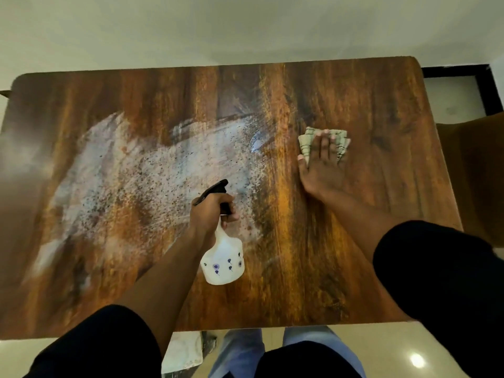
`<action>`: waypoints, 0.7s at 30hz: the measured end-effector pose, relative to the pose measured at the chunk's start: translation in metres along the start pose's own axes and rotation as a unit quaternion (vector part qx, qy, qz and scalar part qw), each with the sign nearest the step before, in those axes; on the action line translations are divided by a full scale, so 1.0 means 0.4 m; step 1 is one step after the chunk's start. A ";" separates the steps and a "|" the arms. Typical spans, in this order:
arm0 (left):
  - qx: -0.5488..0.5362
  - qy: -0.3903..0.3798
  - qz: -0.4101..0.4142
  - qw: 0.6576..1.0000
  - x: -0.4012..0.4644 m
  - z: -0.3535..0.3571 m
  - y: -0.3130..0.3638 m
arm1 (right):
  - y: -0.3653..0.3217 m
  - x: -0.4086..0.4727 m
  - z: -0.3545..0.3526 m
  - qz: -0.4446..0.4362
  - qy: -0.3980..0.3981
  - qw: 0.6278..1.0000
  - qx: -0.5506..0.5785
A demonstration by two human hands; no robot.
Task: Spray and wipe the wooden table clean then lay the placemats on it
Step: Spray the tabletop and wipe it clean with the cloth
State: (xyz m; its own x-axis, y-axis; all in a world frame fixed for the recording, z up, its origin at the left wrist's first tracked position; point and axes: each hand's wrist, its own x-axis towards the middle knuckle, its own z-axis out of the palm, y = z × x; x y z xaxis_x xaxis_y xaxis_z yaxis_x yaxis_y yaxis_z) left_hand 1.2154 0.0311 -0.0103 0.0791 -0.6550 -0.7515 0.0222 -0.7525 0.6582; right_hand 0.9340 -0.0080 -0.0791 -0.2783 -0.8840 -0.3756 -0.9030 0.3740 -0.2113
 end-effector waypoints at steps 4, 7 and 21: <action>0.022 0.010 -0.021 0.999 0.001 -0.085 0.003 | -0.202 -0.106 0.096 -0.120 -0.008 0.993 -0.023; 0.019 0.024 -0.047 0.998 -0.002 -0.158 -0.002 | -0.303 -0.174 0.165 -0.217 -0.025 0.975 -0.040; -0.039 0.063 -0.022 0.997 0.031 -0.363 0.048 | -0.284 0.040 0.029 0.005 -0.005 1.000 0.005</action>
State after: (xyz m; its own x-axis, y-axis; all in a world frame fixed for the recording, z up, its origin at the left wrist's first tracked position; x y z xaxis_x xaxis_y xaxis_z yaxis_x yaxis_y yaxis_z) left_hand 1.3615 0.0184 -0.0005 0.2014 -0.6034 -0.7716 0.1064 -0.7696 0.6296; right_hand 1.0360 -0.0612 -0.0716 -0.2843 -0.8772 -0.3868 -0.8969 0.3859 -0.2160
